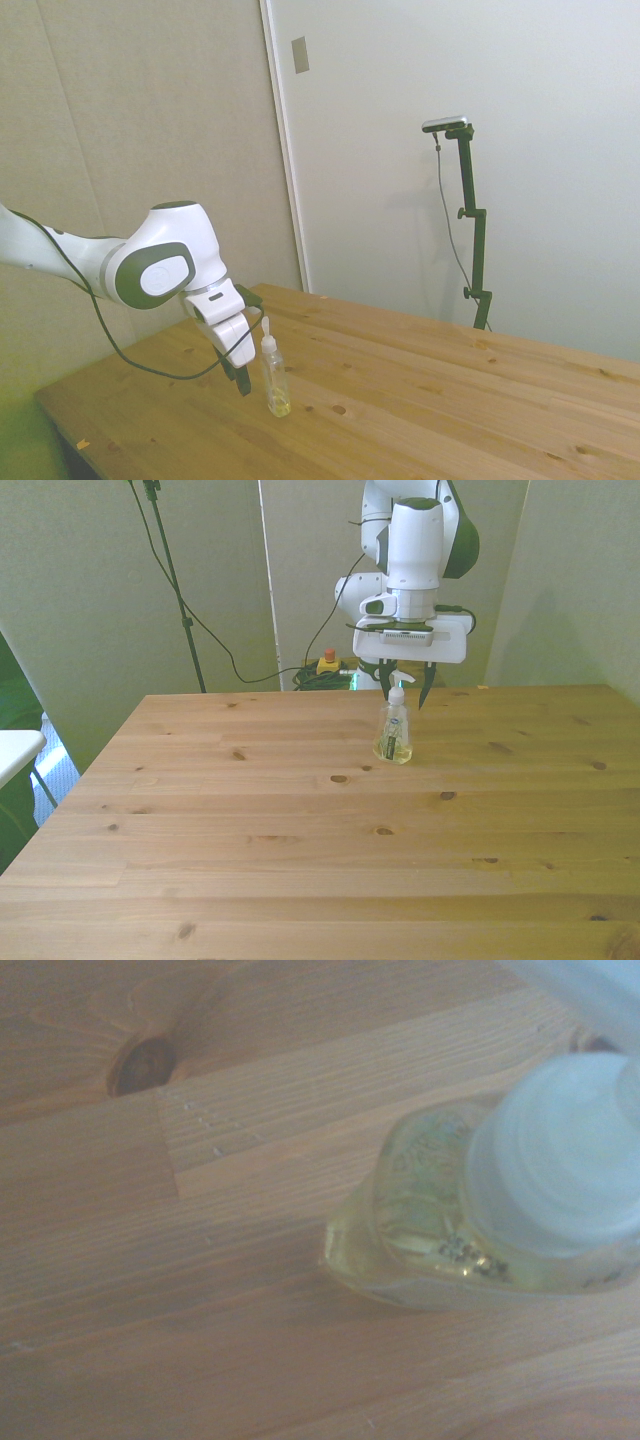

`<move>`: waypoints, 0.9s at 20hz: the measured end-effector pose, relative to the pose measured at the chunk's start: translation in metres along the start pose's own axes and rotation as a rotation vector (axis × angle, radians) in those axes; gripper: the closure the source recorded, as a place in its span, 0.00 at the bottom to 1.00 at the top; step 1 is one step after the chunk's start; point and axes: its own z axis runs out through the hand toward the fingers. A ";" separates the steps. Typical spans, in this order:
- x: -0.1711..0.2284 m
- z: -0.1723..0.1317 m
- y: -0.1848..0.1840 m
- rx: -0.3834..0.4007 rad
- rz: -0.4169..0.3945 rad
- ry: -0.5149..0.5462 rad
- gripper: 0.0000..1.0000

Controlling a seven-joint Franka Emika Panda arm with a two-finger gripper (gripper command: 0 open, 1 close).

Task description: Knock down the sanitizer

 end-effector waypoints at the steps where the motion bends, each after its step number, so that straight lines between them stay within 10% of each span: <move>1: 0.001 0.000 -0.001 0.000 0.003 0.000 1.00; 18: 0.033 0.016 -0.030 -0.024 0.032 0.000 1.00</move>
